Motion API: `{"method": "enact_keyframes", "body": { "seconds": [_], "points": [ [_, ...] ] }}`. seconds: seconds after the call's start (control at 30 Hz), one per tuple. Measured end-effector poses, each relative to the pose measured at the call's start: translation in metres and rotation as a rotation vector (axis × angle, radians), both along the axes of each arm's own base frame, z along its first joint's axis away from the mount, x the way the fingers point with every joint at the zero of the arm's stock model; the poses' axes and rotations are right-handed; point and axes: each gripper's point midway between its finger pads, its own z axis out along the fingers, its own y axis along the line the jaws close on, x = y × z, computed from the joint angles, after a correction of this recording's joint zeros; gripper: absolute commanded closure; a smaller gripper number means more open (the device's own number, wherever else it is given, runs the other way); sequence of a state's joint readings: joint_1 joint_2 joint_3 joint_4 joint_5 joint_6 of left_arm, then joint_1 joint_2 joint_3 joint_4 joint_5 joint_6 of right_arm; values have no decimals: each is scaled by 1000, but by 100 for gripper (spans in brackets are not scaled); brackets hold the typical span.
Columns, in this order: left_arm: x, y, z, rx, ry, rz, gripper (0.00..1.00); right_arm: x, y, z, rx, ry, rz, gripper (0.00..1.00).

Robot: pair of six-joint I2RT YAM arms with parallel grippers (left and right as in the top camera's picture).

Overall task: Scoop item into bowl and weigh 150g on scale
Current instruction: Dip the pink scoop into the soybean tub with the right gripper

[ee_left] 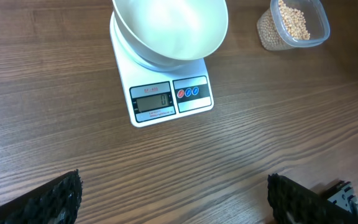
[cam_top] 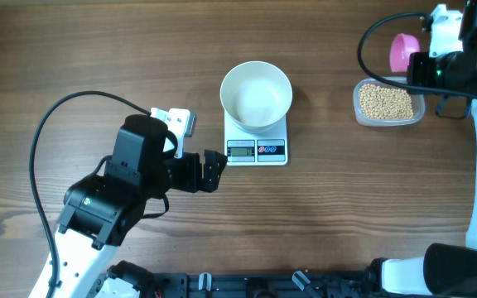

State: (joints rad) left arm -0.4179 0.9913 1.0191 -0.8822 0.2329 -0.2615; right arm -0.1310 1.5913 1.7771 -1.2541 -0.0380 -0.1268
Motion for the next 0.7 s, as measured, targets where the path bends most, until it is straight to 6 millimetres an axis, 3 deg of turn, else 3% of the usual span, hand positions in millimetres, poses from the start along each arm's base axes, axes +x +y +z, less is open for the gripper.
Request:
{"method": "enact_keyframes", "body": {
  "seconds": [0.23, 0.43, 0.7],
  "points": [
    [0, 0, 0, 0, 0, 0, 0, -11, -16, -40, -62, 100, -82, 96],
    [0, 0, 0, 0, 0, 0, 0, -19, -17, -101, -61, 179, -85, 96],
    [0, 0, 0, 0, 0, 0, 0, -4, -33, -108, -141, 144, -123, 96]
  ]
}}
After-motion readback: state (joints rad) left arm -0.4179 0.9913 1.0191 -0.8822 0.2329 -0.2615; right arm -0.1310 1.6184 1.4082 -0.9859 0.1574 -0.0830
